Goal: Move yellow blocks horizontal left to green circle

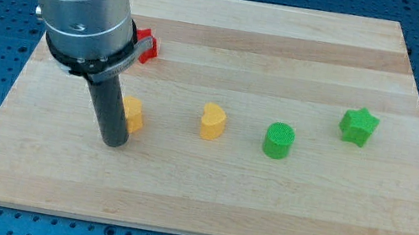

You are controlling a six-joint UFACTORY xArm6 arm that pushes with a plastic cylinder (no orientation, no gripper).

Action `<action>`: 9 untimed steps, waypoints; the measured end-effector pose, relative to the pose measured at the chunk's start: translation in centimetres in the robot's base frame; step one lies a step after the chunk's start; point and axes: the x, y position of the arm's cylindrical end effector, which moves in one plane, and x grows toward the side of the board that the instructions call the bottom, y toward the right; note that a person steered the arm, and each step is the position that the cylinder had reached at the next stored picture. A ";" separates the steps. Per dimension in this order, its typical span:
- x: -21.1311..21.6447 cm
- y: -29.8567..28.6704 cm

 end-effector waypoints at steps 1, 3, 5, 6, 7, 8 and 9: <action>-0.4 0.0; 0.3 6.7; -2.9 16.9; -4.9 18.1; -5.4 16.6; -4.1 13.3; -3.4 9.7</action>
